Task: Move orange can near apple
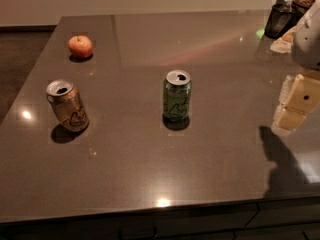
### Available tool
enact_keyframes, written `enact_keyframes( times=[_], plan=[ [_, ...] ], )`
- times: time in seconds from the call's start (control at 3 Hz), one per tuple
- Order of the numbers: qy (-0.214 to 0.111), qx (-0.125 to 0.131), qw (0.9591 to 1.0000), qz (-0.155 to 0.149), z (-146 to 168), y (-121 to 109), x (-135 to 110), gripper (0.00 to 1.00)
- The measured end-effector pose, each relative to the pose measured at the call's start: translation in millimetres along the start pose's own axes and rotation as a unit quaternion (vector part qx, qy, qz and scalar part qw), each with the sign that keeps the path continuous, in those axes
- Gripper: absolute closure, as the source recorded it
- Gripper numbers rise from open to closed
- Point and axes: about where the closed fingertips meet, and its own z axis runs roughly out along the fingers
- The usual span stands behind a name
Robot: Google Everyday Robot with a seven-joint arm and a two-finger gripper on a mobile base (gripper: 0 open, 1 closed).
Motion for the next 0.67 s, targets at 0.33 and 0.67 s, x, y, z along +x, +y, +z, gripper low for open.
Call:
enact_keyframes(
  times=[0.33,0.67],
  plan=[
    [0.0,0.0,1.0,0.0,0.0,0.0,0.0,0.0],
    [-0.012,-0.005,0.9999,-0.005,0.0,-7.2,-15.2,0.0]
  ],
)
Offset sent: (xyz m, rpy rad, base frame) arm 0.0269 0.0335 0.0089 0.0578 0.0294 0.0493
